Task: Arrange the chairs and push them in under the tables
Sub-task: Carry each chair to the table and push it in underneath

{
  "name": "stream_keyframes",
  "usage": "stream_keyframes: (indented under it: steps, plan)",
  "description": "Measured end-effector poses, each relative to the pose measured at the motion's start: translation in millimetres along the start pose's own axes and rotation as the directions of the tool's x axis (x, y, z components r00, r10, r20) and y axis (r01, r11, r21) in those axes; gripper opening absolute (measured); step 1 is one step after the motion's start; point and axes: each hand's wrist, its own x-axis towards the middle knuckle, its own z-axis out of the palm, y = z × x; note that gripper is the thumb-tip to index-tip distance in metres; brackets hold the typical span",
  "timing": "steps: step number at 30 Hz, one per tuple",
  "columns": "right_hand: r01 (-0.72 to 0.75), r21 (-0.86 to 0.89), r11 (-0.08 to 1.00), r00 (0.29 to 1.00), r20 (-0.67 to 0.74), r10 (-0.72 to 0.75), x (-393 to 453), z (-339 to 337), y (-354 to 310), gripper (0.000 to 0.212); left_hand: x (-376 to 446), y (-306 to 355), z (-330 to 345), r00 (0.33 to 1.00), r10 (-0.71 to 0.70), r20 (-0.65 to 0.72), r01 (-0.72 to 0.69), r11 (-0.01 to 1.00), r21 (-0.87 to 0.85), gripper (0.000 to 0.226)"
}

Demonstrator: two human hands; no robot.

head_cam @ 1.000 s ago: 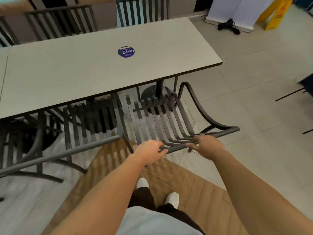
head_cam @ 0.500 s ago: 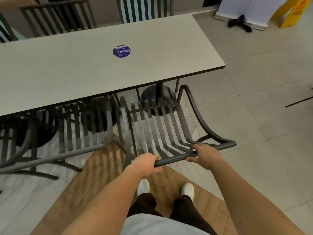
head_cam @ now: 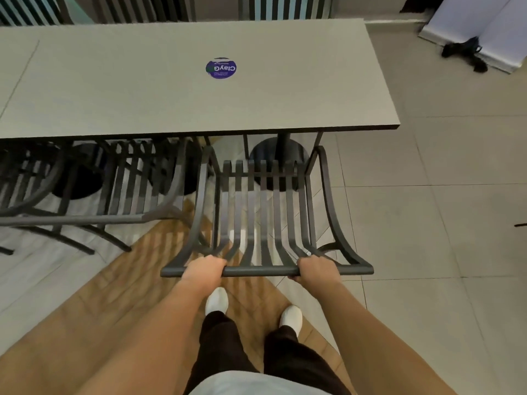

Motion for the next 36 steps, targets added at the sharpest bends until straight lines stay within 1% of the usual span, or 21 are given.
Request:
stream_keyframes:
  steps: [4, 8, 16, 18, 24, 29, 33, 36]
  plan:
    - [0.028, -0.044, 0.999, 1.0, 0.014, -0.028, -2.7, 1.8, 19.9, 0.042, -4.2, 20.0, 5.8, 1.0, -0.009, -0.007, 0.009, 1.0, -0.003, 0.054]
    - [0.035, -0.063, 0.997, 0.999, 0.034, -0.033, 0.1, -2.4, 41.3, 0.043, -1.5, 41.2, 4.0, 0.999, -0.001, -0.046, 0.0, 1.0, -0.018, 0.051]
    - [0.013, -0.092, 0.996, 1.0, 0.027, -0.01, 24.5, -12.3, 67.6, 0.044, 27.9, 53.3, -19.0, 0.994, 0.07, -0.083, -0.068, 0.997, 0.028, 0.041]
    - [0.015, -0.089, 0.996, 1.0, 0.027, -0.012, 32.4, -18.0, 72.6, 0.043, 37.6, 53.4, -29.0, 0.992, 0.091, -0.082, -0.087, 0.994, 0.059, 0.041]
    - [0.0, -0.089, 0.996, 1.0, 0.025, 0.002, 58.5, -35.3, 88.4, 0.041, 67.2, 57.2, -54.8, 0.989, 0.129, -0.074, -0.123, 0.99, 0.071, 0.035]
    - [-0.039, -0.07, 0.997, 0.998, 0.045, 0.043, 79.1, -54.2, 103.2, 0.042, 91.1, 65.3, -75.7, 0.986, 0.145, -0.085, -0.139, 0.987, 0.077, 0.032]
    - [-0.057, -0.084, 0.995, 0.998, 0.03, 0.06, 95.4, -69.7, 115.0, 0.043, 113.5, 69.2, -93.4, 0.98, 0.17, -0.103, -0.159, 0.982, 0.106, 0.032]
    - [-0.064, -0.091, 0.994, 0.998, 0.021, 0.066, 108.7, -85.0, 122.0, 0.042, 130.9, 70.7, -106.3, 0.98, 0.176, -0.087, -0.168, 0.981, 0.099, 0.032]
